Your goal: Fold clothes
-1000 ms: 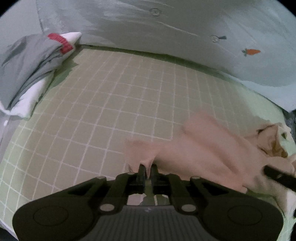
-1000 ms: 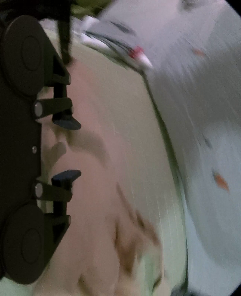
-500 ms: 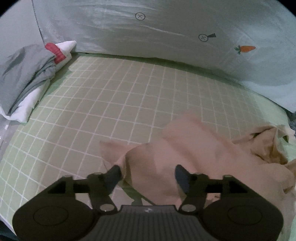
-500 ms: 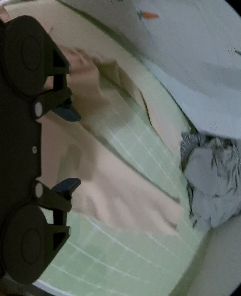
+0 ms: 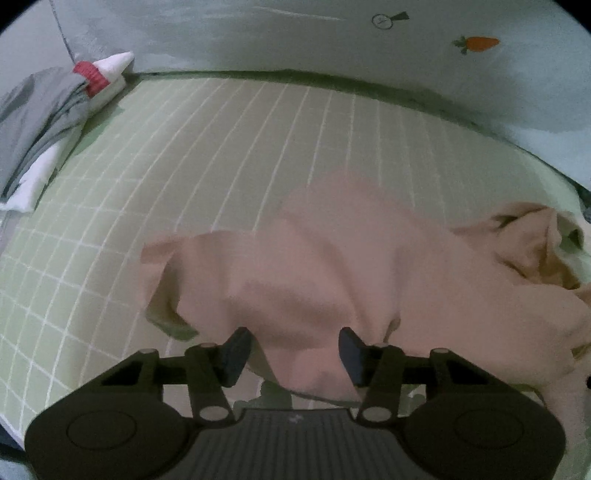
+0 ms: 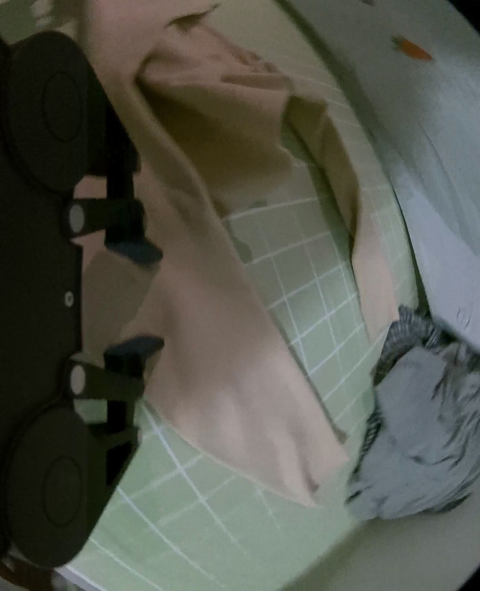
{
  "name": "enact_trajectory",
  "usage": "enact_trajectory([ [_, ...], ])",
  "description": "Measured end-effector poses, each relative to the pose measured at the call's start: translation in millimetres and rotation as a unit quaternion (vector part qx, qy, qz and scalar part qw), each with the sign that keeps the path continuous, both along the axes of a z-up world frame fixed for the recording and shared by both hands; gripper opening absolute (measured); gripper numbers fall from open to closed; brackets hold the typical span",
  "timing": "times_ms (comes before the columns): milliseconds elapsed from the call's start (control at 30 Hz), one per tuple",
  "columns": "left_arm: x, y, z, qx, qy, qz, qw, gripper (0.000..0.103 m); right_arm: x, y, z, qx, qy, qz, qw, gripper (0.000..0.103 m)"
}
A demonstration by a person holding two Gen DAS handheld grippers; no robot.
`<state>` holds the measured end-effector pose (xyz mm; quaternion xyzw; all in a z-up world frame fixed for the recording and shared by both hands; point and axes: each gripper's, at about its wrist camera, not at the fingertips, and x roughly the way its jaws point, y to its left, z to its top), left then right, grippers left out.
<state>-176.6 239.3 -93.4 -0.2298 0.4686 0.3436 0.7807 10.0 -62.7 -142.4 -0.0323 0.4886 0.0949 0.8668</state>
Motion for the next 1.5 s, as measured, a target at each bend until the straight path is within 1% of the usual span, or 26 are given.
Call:
enact_trajectory([
  [67,-1.2,-2.2,0.9,0.003,-0.002,0.008,1.0,0.053,-1.4,-8.7,0.8,0.008,-0.003,0.007,1.0,0.023],
  [100,-1.7,-3.1,2.0,0.005,-0.003,0.012,0.9999,0.053,-0.5,-12.4,1.2,0.009,-0.001,0.005,1.0,0.017],
  [133,-1.6,-3.9,4.4,0.008,-0.007,0.015,0.9998,0.053,0.8,-14.8,1.9,0.004,0.003,0.002,1.0,0.002],
  [167,-1.4,-4.7,6.9,0.011,-0.01,0.017,0.9997,0.053,1.9,-16.4,2.7,0.002,0.005,-0.001,1.0,0.002],
  [233,1.5,-4.3,11.6,0.018,-0.018,0.018,0.9995,0.054,4.3,-20.6,7.0,0.022,0.007,-0.018,1.0,0.003],
  [267,3.6,-3.8,13.6,0.022,-0.021,0.019,0.9994,0.054,5.7,-22.2,10.6,0.037,0.004,-0.025,0.999,0.004],
  [333,6.9,-2.0,16.7,0.026,-0.024,0.017,0.9992,0.054,9.2,-20.9,20.3,0.07,-0.011,-0.027,0.997,0.013],
  [367,8.3,-0.8,17.8,0.028,-0.025,0.016,0.9992,0.054,12.0,-16.8,25.6,0.079,-0.018,-0.02,0.996,0.016],
  [400,9.7,0.4,19.0,0.029,-0.025,0.014,0.9992,0.055,14.2,-11.6,30.8,0.086,-0.024,-0.011,0.996,0.023],
  [467,12.5,2.9,21.3,0.032,-0.027,0.011,0.9991,0.055,16.6,2.5,38.3,0.094,-0.028,0.009,0.995,0.031],
  [533,15.3,5.3,23.7,0.035,-0.028,0.008,0.999,0.055,17.5,17.6,39.6,0.091,-0.031,0.025,0.995,0.042],
  [667,17.0,11.1,27.9,0.037,-0.028,-0.001,0.9989,0.063,21.9,43.5,28.7,0.065,-0.028,0.047,0.996,0.046],
  [700,16.5,14.0,28.8,0.037,-0.029,0.0,0.9989,0.064,24.3,48.4,24.8,0.06,-0.024,0.052,0.997,0.051],
  [767,15.6,19.7,30.5,0.037,-0.03,0.001,0.9989,0.064,28.7,56.2,18.8,0.05,-0.018,0.061,0.997,0.053],
  [800,15.2,22.4,31.2,0.037,-0.03,0.004,0.9988,0.064,31.4,59.7,15.7,0.048,-0.014,0.066,0.997,0.052],
  [833,14.9,25.9,31.8,0.038,-0.03,0.006,0.9988,0.064,34.2,62.7,12.5,0.05,-0.009,0.072,0.996,0.04],
  [867,14.6,29.5,32.3,0.038,-0.031,0.009,0.9988,0.064,36.4,64.7,10.2,0.049,-0.005,0.078,0.996,0.031],
  [900,14.3,32.7,32.8,0.039,-0.031,0.01,0.9987,0.064,38.3,66.5,8.4,0.045,-0.002,0.086,0.995,0.008],
  [967,12.6,38.7,33.2,0.041,-0.033,0.015,0.9985,0.064,42.1,68.1,6.1,0.036,-0.001,0.096,0.995,0.005],
  [1033,10.2,44.2,33.3,0.042,-0.034,0.024,0.9983,0.064,45.6,63.4,7.9,0.018,-0.019,0.08,0.996,0.004],
  [1200,-3.7,49.1,30.7,0.038,-0.033,0.045,0.9977,0.064,63.6,43.2,22.4,-0.041,-0.066,0.01,0.997,0.006],
  [1267,-9.8,47.5,29.4,0.04,-0.028,0.049,0.9976,0.065,62.8,41.2,33.6,-0.059,-0.09,-0.009,0.994,0.015],
  [1333,-17.4,45.3,27.4,0.037,-0.025,0.055,0.9975,0.066,53.0,44.1,46.7,-0.052,-0.109,-0.018,0.993,0.04],
  [1400,-24.6,43.7,25.3,0.032,-0.025,0.059,0.9975,0.067,39.0,52.4,57.2,-0.032,-0.119,-0.014,0.992,0.045],
  [1467,-30.9,42.5,23.4,0.028,-0.024,0.054,0.9979,0.067,22.4,72.7,56.1,0.001,-0.114,0.022,0.993,0.049],
  [1500,-33.7,41.3,23.0,0.028,-0.023,0.049,0.9981,0.067,14.0,82.9,55.6,0.017,-0.111,0.039,0.993,0.054],
])
